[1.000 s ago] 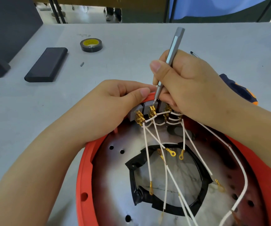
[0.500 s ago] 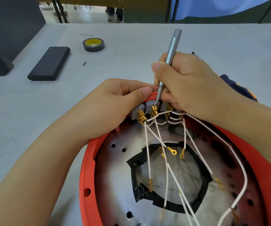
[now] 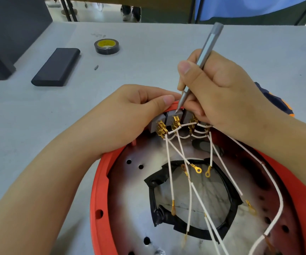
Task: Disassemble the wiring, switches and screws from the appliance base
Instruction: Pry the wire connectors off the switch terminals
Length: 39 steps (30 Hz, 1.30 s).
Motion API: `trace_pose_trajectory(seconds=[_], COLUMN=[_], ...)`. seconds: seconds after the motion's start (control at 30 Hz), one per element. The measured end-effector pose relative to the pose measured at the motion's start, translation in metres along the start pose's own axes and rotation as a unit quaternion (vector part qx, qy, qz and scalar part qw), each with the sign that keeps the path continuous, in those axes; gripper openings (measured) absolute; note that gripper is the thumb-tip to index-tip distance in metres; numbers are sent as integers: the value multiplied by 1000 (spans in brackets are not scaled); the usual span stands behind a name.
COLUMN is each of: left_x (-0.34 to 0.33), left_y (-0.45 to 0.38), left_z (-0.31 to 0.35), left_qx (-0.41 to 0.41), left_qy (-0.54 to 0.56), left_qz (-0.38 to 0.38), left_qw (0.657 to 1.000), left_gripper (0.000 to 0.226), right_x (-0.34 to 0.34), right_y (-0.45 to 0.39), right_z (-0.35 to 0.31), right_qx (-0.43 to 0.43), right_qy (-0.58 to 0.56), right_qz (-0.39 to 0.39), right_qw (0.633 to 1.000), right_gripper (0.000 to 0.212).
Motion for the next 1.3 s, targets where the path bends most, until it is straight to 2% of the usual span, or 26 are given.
trace_pose_trajectory(seconds=[0.53,0.87,1.07,1.3], left_x=[1,-2,0,-1], left_y=[1,1,0,2], left_z=[4,7,4,8], left_qx=[-12,-15,-23,-25], left_qy=[-18,-9,-25,-19], left_qz=[7,3,1,4], left_qw=[1000,1000,999,1000], left_gripper=[25,27,24,25], right_x=[-5,-8,-3,-3], right_y=[-5,-10,-2,-1], right_z=[-2,0,1,-1], right_qx=[-4,-18,5,20], right_qy=[51,-3,-3,41], right_qz=[-30,-74,-36,-26], right_qw=[998,997,999,999], right_gripper=[29,30,29,26])
Point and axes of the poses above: each hand's wrist, its own y-axis away from the middle knuckle, its own x-axis out of the back of the hand, z = x × y, the point moved 5 cm from there along -y, towards the middle knuckle, and after that the axes turned 4 degrees about x, right-handed, at the moved point
